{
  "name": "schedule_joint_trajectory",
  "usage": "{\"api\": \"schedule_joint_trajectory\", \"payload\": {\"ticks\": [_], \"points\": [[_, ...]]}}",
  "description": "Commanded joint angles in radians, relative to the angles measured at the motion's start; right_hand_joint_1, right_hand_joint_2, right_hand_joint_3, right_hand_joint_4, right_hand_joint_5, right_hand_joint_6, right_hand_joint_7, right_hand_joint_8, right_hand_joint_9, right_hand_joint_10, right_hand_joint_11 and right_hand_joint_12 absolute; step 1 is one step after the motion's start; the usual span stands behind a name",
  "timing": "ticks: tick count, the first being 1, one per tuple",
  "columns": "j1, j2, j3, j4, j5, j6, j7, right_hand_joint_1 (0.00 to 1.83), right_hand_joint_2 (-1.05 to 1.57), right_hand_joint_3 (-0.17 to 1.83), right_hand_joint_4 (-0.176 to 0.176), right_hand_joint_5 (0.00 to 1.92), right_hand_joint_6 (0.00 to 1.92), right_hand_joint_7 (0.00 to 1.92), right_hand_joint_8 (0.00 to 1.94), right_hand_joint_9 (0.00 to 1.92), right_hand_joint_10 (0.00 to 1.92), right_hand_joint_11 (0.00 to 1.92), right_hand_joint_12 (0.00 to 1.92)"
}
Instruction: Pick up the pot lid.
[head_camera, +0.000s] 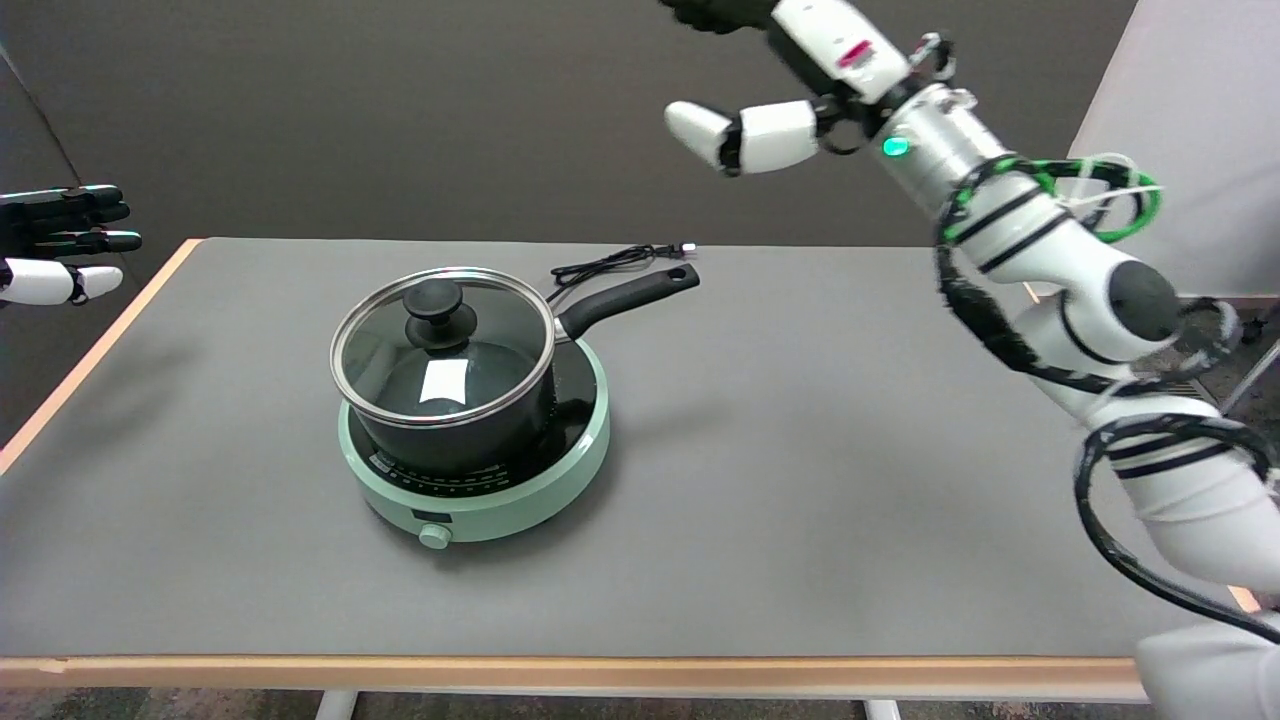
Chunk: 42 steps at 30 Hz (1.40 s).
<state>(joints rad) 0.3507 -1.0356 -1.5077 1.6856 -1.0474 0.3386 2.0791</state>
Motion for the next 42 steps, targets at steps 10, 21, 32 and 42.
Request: {"api": "schedule_joint_trajectory", "payload": {"ticks": [10, 21, 32, 42], "points": [[0.224, -0.199, -0.350, -0.079, -0.446, -0.167, -0.045, 0.62, 0.56, 0.85, 0.001, 0.40, 0.19, 0.49, 0.19, 0.47, 0.31, 0.32, 0.75], [0.317, -0.136, -0.506, -0.057, -0.358, -0.126, -0.045, 0.61, 0.55, 0.86, 0.020, 0.41, 0.19, 0.50, 0.19, 0.49, 0.30, 0.35, 0.78], [0.336, -0.150, -0.584, -0.043, -0.351, -0.103, -0.035, 0.60, 0.55, 0.85, 0.031, 0.42, 0.19, 0.51, 0.19, 0.51, 0.30, 0.37, 0.82], [0.346, -0.180, -0.615, -0.018, -0.351, -0.067, -0.035, 0.64, 0.55, 0.86, 0.050, 0.43, 0.19, 0.54, 0.19, 0.54, 0.31, 0.39, 0.84]]}}
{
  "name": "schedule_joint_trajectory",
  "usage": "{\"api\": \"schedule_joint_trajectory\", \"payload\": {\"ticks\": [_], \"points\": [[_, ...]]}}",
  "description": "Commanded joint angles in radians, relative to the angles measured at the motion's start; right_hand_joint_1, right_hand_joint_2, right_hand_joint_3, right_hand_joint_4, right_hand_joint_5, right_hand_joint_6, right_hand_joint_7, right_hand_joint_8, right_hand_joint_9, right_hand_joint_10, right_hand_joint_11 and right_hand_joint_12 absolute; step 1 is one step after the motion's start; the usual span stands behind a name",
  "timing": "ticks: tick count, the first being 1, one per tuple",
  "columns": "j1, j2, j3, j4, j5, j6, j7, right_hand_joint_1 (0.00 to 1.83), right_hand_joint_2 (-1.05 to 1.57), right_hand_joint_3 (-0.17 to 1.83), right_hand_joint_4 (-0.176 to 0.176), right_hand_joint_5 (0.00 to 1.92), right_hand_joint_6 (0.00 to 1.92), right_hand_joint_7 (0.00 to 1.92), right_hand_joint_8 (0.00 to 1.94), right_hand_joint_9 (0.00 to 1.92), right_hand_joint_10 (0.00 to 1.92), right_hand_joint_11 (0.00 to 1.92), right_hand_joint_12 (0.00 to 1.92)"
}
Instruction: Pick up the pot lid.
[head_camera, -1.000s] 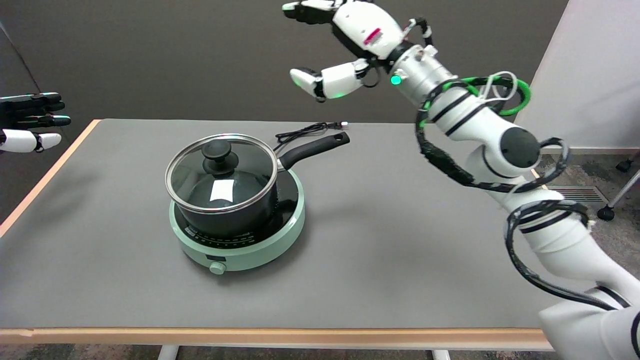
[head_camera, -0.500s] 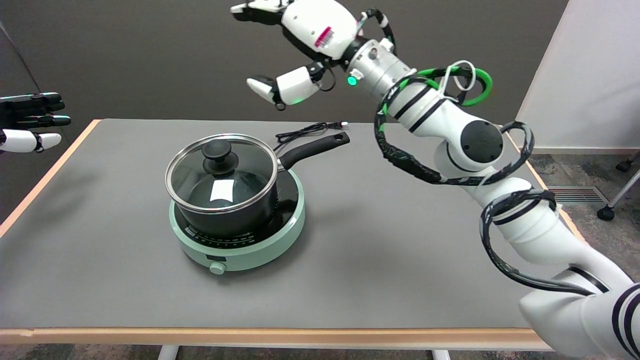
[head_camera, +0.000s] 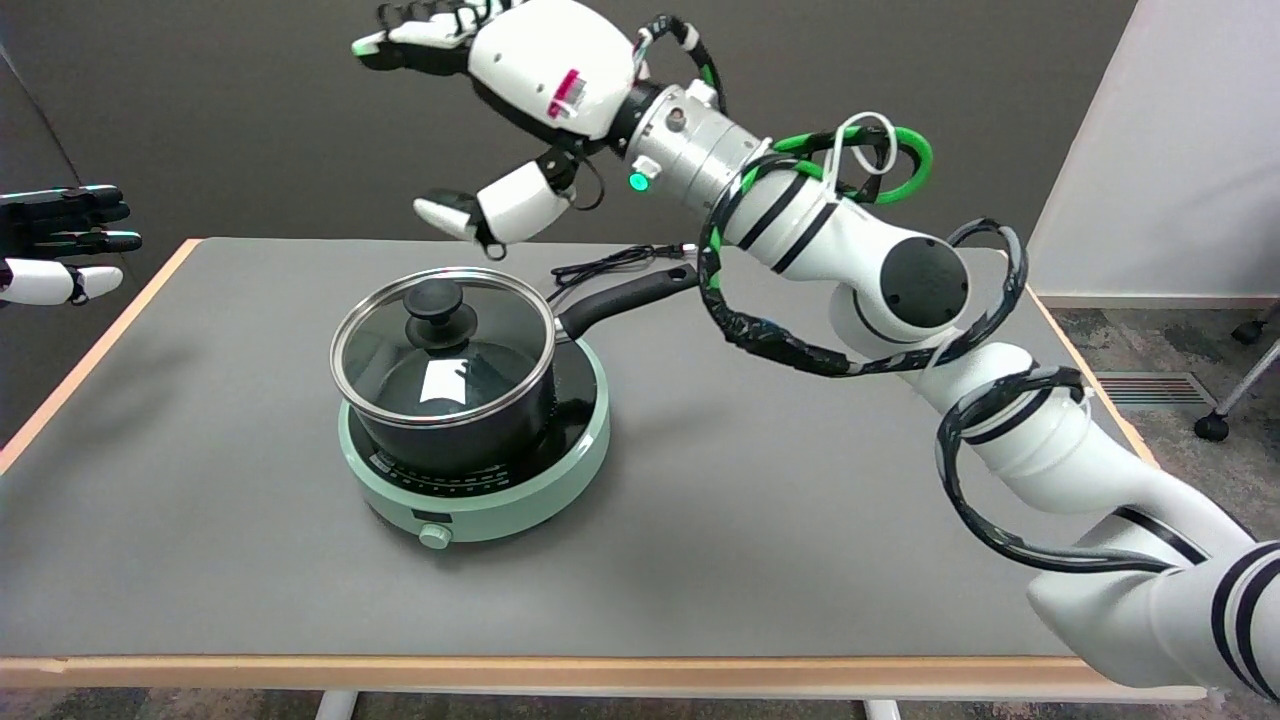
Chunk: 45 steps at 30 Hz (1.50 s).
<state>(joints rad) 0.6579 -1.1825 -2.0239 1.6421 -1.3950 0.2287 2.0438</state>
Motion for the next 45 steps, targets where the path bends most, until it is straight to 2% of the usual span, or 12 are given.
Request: {"api": "schedule_joint_trajectory", "payload": {"ticks": [1, 13, 27, 45], "points": [[0.036, -0.037, -0.105, 0.016, -0.003, 0.043, 0.000, 0.67, 0.55, 0.86, 0.053, 0.43, 0.19, 0.54, 0.19, 0.54, 0.32, 0.39, 0.84], [0.080, -0.114, -0.167, -0.213, -0.003, 0.054, -0.005, 0.74, 0.55, 0.91, 0.067, 0.44, 0.19, 0.56, 0.19, 0.56, 0.33, 0.40, 0.85], [0.042, -0.125, -0.190, -0.229, -0.012, 0.068, -0.038, 0.75, 0.54, 0.92, 0.066, 0.45, 0.20, 0.56, 0.19, 0.56, 0.33, 0.40, 0.85], [0.132, -0.130, -0.227, -0.349, -0.013, 0.099, -0.051, 0.80, 0.55, 0.92, 0.066, 0.47, 0.21, 0.58, 0.20, 0.58, 0.35, 0.41, 0.89]]}}
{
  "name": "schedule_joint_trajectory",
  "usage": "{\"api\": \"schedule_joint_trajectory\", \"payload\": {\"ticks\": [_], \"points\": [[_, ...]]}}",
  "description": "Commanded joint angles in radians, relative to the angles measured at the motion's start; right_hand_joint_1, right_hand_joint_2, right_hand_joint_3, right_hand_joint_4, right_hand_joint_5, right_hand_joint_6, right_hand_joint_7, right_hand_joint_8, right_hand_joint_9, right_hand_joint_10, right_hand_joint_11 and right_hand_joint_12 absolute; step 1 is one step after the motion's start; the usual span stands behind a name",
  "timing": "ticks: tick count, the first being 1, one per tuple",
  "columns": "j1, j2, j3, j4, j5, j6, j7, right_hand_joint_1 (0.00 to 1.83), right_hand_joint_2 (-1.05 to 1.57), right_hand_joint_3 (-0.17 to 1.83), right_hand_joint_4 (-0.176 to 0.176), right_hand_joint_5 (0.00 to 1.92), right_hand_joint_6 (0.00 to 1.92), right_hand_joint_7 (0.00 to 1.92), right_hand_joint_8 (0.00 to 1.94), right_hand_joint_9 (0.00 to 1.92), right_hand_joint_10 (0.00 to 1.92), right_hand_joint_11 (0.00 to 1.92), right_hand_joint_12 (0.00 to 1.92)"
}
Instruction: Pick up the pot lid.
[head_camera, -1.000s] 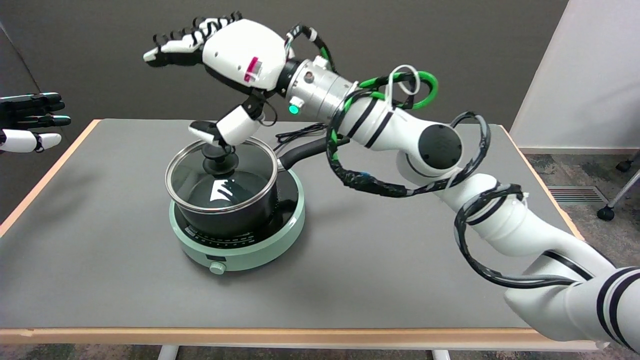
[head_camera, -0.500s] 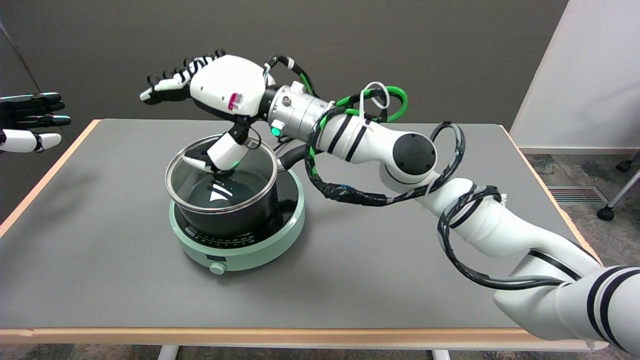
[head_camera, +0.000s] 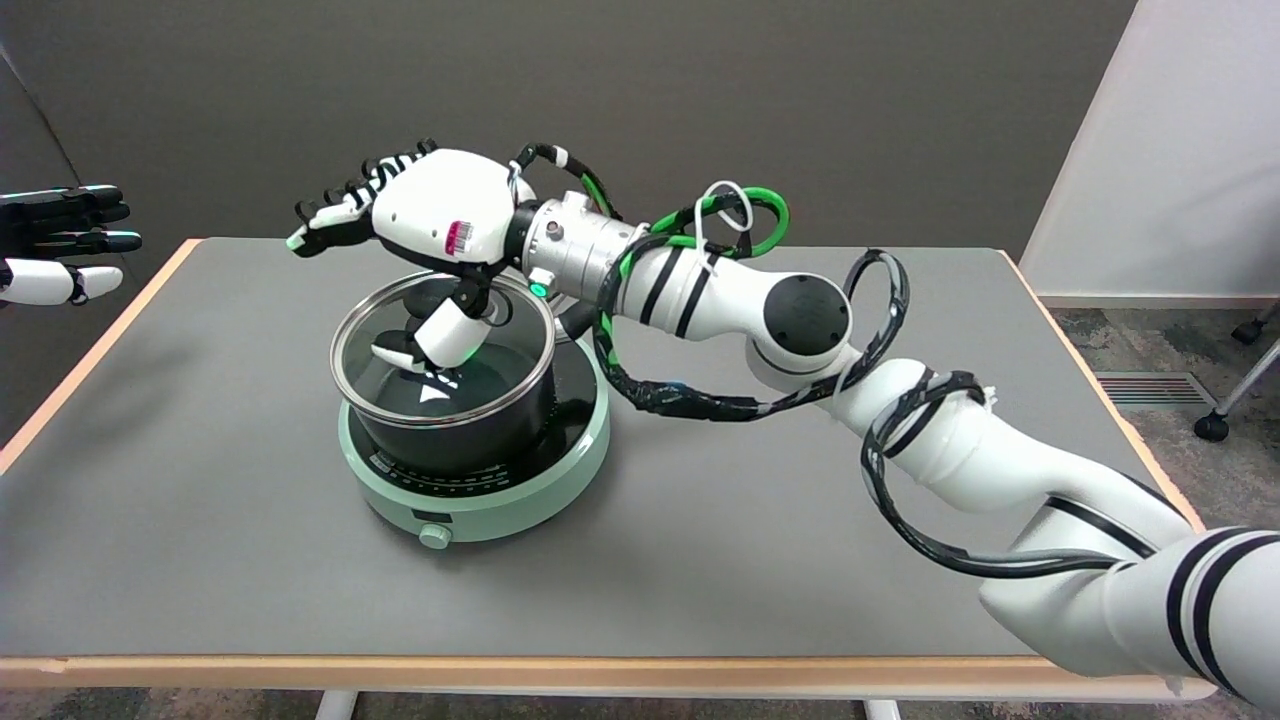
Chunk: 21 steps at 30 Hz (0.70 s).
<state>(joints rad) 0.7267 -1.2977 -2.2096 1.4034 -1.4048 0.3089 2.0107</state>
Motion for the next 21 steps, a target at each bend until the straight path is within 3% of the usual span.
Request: {"api": "schedule_joint_trajectory", "payload": {"ticks": [1, 21], "points": [[0.065, -0.014, -0.041, -0.112, -0.003, 0.018, -0.018, 0.80, 0.55, 0.93, 0.066, 0.48, 0.21, 0.58, 0.20, 0.58, 0.35, 0.41, 0.89], [0.062, 0.050, -0.041, -0.108, -0.027, 0.021, -0.023, 0.83, 0.54, 0.96, 0.083, 0.51, 0.22, 0.61, 0.19, 0.59, 0.38, 0.42, 0.90]]}}
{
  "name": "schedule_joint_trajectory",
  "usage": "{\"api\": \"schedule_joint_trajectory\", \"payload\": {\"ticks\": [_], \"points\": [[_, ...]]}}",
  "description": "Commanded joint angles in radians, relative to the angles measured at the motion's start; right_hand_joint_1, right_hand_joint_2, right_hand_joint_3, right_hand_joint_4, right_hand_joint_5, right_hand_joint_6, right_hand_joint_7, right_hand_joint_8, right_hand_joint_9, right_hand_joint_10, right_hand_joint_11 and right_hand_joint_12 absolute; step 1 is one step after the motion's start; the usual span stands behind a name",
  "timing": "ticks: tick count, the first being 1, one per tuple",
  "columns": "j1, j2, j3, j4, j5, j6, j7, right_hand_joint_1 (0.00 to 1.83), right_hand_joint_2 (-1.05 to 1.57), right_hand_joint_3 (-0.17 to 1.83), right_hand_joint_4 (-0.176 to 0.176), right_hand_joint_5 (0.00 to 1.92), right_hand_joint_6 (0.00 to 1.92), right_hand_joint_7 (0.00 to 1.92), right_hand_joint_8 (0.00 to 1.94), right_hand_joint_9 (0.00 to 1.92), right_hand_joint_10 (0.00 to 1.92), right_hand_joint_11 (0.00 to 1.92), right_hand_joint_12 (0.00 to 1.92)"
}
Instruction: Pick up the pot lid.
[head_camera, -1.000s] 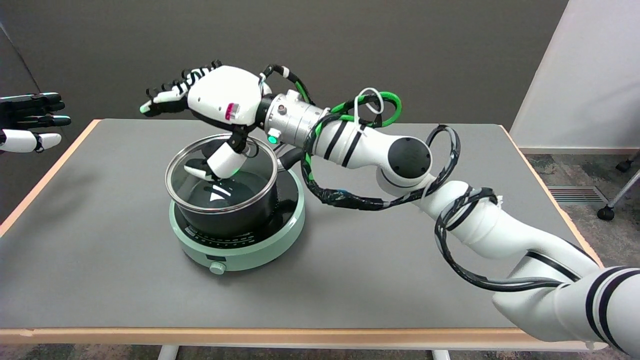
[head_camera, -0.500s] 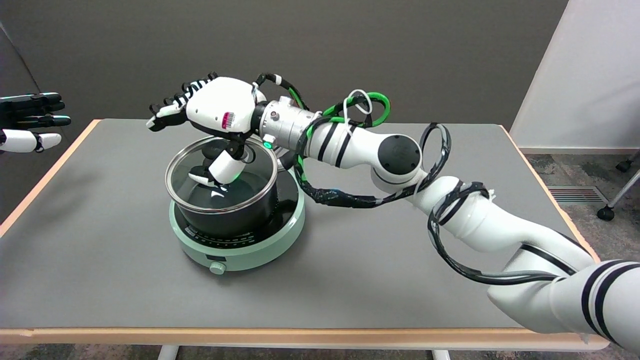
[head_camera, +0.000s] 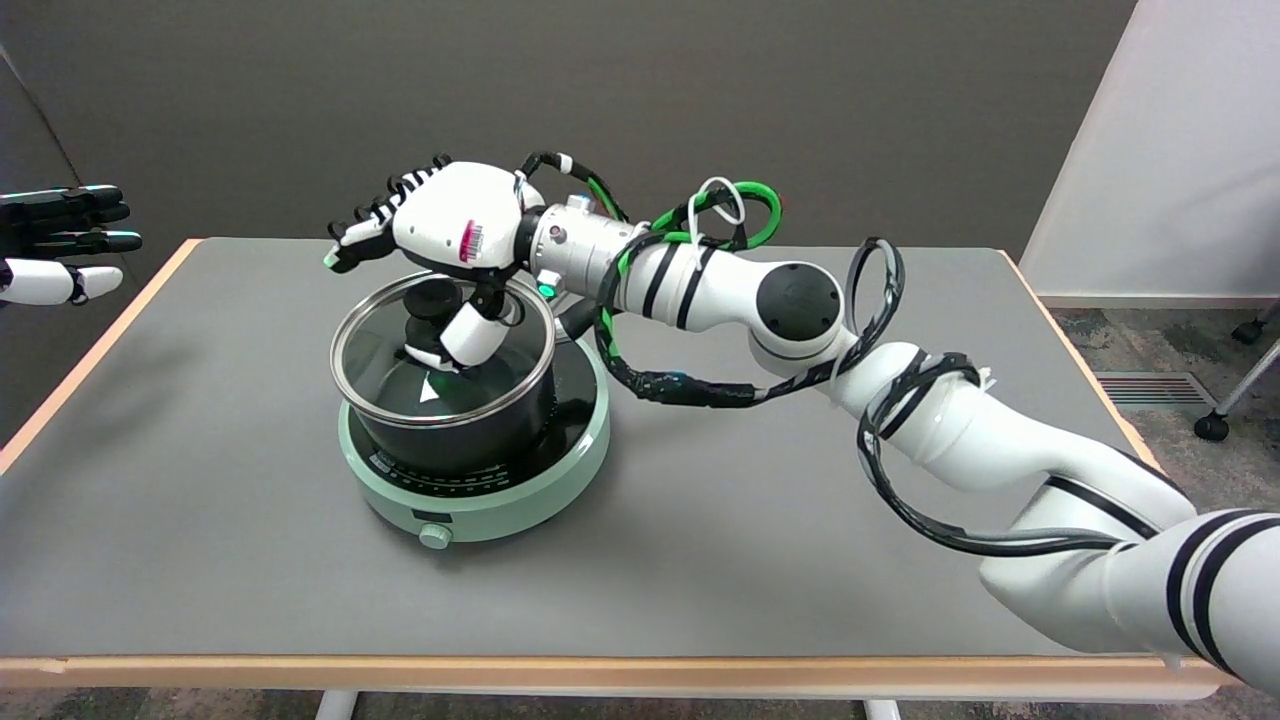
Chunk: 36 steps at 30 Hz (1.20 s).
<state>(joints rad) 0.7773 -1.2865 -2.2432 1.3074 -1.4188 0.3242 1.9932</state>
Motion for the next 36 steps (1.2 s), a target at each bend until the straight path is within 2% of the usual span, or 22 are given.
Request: {"api": "schedule_joint_trajectory", "payload": {"ticks": [1, 20, 26, 27, 36], "points": [[0.013, 0.041, -0.007, -0.012, -0.013, 0.010, -0.005, 0.83, 0.55, 0.96, 0.084, 0.51, 0.22, 0.61, 0.19, 0.59, 0.38, 0.42, 0.91], [0.027, 0.050, -0.007, -0.024, -0.013, 0.027, -0.005, 0.84, 0.58, 0.93, 0.103, 0.56, 0.26, 0.61, 0.21, 0.61, 0.37, 0.43, 0.93], [0.035, 0.053, -0.013, -0.027, -0.009, 0.038, -0.005, 0.80, 0.59, 0.98, 0.115, 0.58, 0.33, 0.64, 0.20, 0.60, 0.44, 0.44, 0.92], [0.038, 0.055, -0.020, -0.029, -0.007, 0.038, -0.005, 0.85, 0.58, 0.95, 0.116, 0.59, 0.30, 0.65, 0.19, 0.62, 0.40, 0.44, 0.94], [0.045, 0.056, -0.044, -0.046, -0.004, 0.041, 0.001, 0.86, 0.59, 0.94, 0.126, 0.61, 0.32, 0.66, 0.20, 0.63, 0.40, 0.44, 0.95]]}}
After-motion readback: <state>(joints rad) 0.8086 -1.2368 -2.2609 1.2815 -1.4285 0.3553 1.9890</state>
